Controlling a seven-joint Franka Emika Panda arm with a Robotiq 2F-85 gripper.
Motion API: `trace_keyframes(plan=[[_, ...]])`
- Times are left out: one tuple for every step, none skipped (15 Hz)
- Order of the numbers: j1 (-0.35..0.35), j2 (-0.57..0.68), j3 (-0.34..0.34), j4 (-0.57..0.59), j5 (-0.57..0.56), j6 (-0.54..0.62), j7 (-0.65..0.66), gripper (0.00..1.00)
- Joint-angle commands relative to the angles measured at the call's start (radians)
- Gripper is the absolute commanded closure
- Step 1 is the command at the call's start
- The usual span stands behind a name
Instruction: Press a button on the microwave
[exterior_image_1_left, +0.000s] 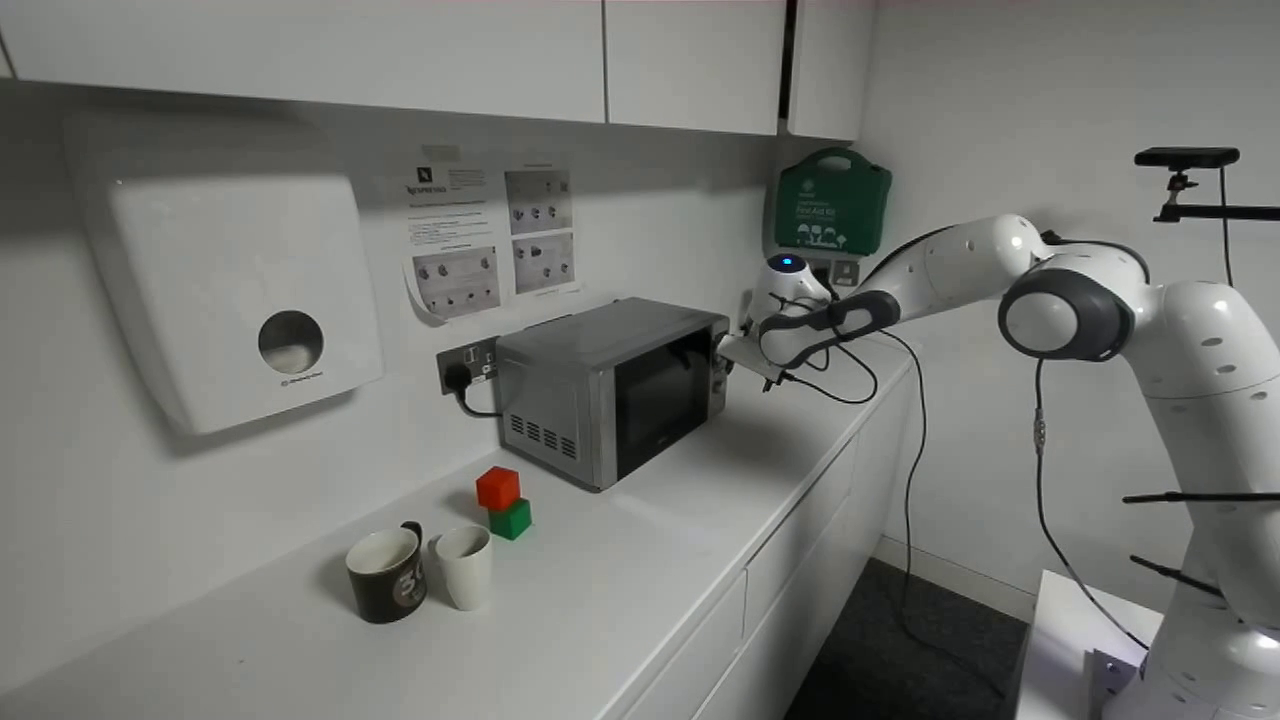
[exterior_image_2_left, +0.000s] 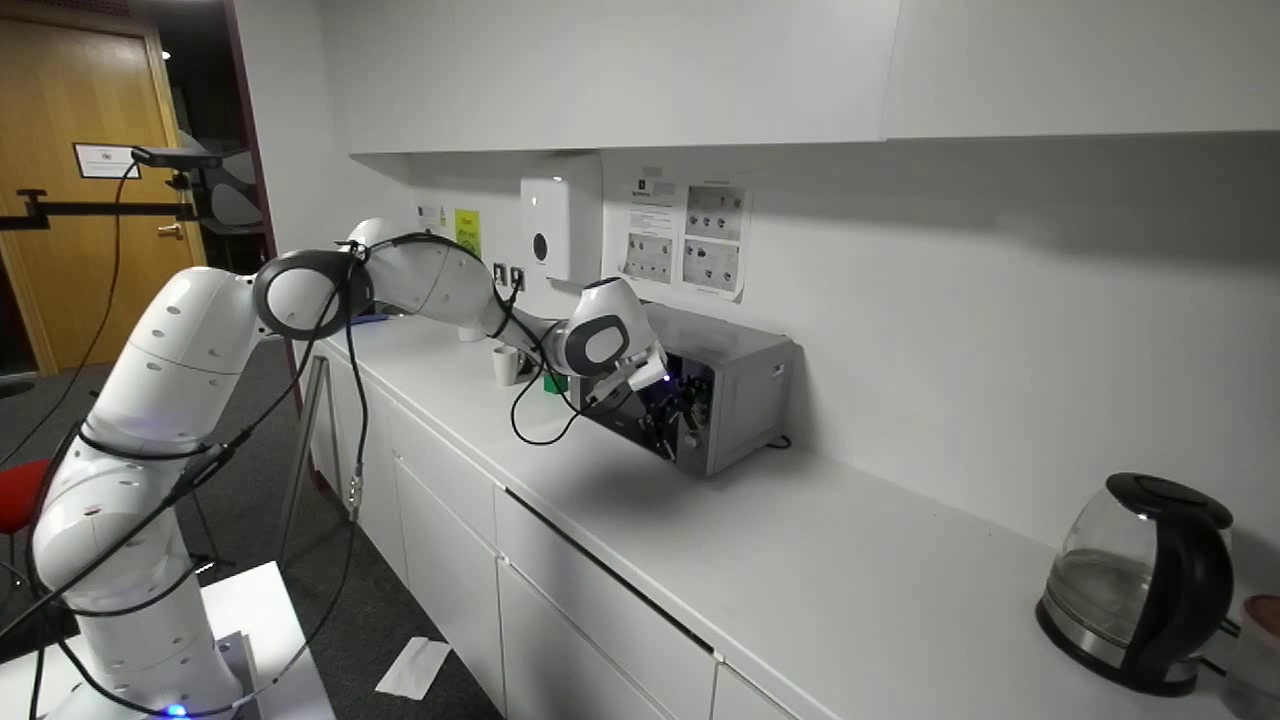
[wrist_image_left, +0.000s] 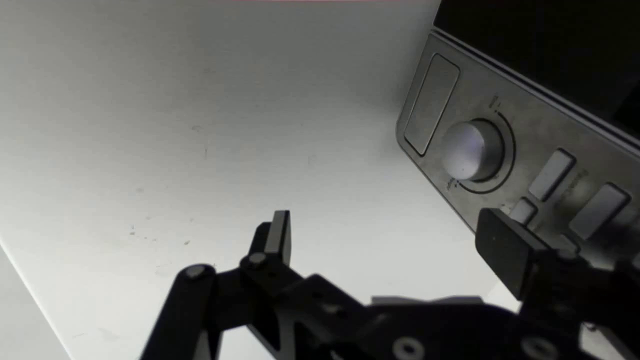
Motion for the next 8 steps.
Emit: trace_keyframes(plan=[[0.006,0.034,-0.016,0.057,0.017,-0.037,0.011,0.00],[0.005,0.038,-0.017,0.061,0.018,-0.038,0.011,0.00],[0.003,0.042,-0.015,0.065,0.023,-0.038,0.009,0.00],[0.002,0.046,-0.015,0.068,0.026,-0.038,0.008,0.00],[-0.001,0.049,-0.010,0.071,0.034,-0.036,0.004,0.00],[-0.005,0.050,-0.005,0.073,0.045,-0.034,-0.002,0.00],[-0.010,0.051,0.002,0.074,0.060,-0.031,-0.007,0.00],[-0.014,0.050,0.009,0.074,0.079,-0.029,-0.013,0.00]])
